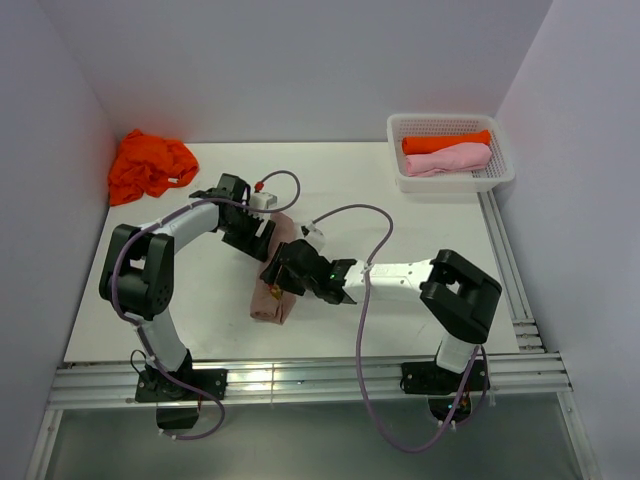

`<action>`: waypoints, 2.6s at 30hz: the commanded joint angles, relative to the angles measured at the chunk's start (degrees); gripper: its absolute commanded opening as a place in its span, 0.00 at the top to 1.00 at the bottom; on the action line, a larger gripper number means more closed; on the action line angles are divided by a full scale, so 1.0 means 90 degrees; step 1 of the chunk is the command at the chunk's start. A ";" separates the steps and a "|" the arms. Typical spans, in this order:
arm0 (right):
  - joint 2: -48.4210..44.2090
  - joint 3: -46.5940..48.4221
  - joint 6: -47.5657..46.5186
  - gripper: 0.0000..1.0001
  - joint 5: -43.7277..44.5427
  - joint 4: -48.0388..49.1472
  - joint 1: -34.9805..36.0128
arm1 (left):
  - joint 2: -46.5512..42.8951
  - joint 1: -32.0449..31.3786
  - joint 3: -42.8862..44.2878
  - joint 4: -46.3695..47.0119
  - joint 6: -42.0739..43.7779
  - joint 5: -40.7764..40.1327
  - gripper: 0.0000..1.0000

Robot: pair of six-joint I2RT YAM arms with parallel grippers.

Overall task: Roll the t-shirts
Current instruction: Roll the tshirt, then place the rolled tshirt into the container

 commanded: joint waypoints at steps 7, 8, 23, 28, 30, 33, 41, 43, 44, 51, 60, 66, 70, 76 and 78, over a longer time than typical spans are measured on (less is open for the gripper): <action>-0.0327 0.0200 -0.0200 0.28 0.0589 -0.0624 -0.0214 | 0.0045 -0.0136 0.0032 0.0058 -0.0078 -0.0071 0.20; -0.0336 0.0103 -0.0239 0.27 0.0550 -0.0546 -0.0273 | 0.0045 -0.0136 0.0032 0.0068 -0.0088 -0.0071 0.20; 0.0454 0.0131 -0.0620 0.19 -0.0144 0.0333 -0.0967 | 0.0045 -0.0185 0.0023 0.0039 -0.0088 -0.0100 0.20; 0.0728 0.0123 -0.0533 0.18 -0.0271 0.0518 -0.0977 | 0.0016 -0.0185 0.0032 0.0029 -0.0107 -0.0081 0.20; 0.0777 0.0044 -0.0455 0.18 -0.0319 0.0742 -0.0977 | 0.0016 -0.0185 0.0023 0.0019 -0.0108 -0.0071 0.20; 0.0874 -0.0054 -0.0338 0.18 -0.0378 0.0957 -0.0967 | 0.0016 -0.0185 0.0023 0.0019 -0.0108 -0.0061 0.20; 0.1031 -0.0288 -0.0054 0.18 -0.0544 0.1514 -0.0977 | 0.0016 -0.0214 0.0023 0.0019 -0.0127 -0.0061 0.20; 0.1060 -0.0366 0.0034 0.18 -0.0554 0.1671 -0.0967 | 0.0025 -0.0214 0.0023 0.0029 -0.0137 -0.0061 0.20; 0.1070 -0.0366 0.0044 0.18 -0.0554 0.1691 -0.0977 | 0.0025 -0.0224 0.0023 0.0029 -0.0127 -0.0061 0.20; 0.1089 -0.0444 0.0170 0.18 -0.0544 0.1954 -0.0967 | 0.0025 -0.0234 0.0013 0.0039 -0.0137 -0.0071 0.20; 0.1314 -0.0298 0.0298 0.29 -0.0505 0.1721 -0.0996 | 0.0025 -0.0244 0.0003 0.0039 -0.0137 -0.0071 0.20; 0.1324 -0.0249 0.0385 0.55 -0.0398 0.1398 -0.0996 | 0.0025 -0.0244 0.0023 0.0039 -0.0137 -0.0061 0.20; 0.1275 -0.0308 0.0464 0.85 -0.0320 0.1261 -0.0987 | 0.0016 -0.0244 0.0139 0.0000 -0.0108 -0.0081 0.19; 0.1246 -0.0298 0.0532 1.00 -0.0330 0.1017 -0.1035 | -0.0004 -0.0136 0.0831 -0.0302 -0.0020 -0.0110 0.18; 0.1168 -0.0366 0.0581 1.00 -0.0310 0.1075 -0.1045 | -0.0014 -0.0030 0.1095 -0.0517 0.0009 -0.0023 0.18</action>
